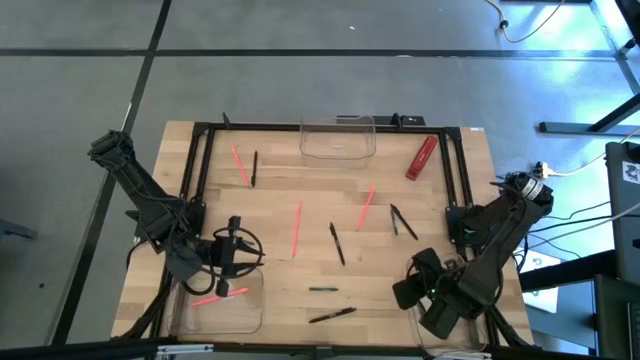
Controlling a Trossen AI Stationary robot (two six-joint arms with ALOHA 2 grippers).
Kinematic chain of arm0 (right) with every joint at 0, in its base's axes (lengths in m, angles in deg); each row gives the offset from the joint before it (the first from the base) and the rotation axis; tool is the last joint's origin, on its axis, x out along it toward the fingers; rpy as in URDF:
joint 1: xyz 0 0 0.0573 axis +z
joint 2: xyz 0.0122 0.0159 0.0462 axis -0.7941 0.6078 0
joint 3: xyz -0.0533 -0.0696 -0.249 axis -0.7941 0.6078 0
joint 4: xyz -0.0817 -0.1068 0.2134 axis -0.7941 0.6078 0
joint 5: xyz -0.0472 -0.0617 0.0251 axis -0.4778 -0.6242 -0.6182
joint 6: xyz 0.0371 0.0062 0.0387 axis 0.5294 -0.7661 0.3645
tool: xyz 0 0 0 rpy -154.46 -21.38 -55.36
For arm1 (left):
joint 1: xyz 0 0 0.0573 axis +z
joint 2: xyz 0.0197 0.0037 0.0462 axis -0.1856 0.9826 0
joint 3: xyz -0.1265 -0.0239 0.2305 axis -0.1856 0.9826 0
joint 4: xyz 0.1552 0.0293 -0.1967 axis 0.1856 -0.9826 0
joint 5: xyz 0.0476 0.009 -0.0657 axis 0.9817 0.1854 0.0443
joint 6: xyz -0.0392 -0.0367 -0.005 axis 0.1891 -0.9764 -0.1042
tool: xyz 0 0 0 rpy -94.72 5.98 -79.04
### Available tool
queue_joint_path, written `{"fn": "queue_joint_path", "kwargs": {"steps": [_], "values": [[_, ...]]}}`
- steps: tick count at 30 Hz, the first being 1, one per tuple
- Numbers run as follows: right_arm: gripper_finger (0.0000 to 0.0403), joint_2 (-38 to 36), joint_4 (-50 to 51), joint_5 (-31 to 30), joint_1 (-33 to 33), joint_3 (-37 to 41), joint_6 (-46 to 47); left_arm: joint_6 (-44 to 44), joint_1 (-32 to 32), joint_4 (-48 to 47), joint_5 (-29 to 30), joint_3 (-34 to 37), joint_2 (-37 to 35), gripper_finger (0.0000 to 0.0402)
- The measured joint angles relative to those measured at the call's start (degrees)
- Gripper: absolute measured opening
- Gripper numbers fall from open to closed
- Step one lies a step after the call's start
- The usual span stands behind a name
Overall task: Sort crayons/erasers/pens/pencils in bins
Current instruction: Put the black pen into the top transparent bin
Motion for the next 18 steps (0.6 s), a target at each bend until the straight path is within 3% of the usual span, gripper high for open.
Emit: {"fn": "queue_joint_path", "kwargs": {"steps": [4, 18], "values": [[0.0115, -0.01, -0.97, -5.64, -2.12, -2.67, -8.04, 0.0, 0.0, 0.0, 0.0, 0.0, 0.0, 0.0089], [0.0115, 0.36, -16.84, -5.99, -19.77, -3.39, -43.03, -0.1, 0.02, -0.03, 0.02, 0.0, 0.0, 0.0089]]}}
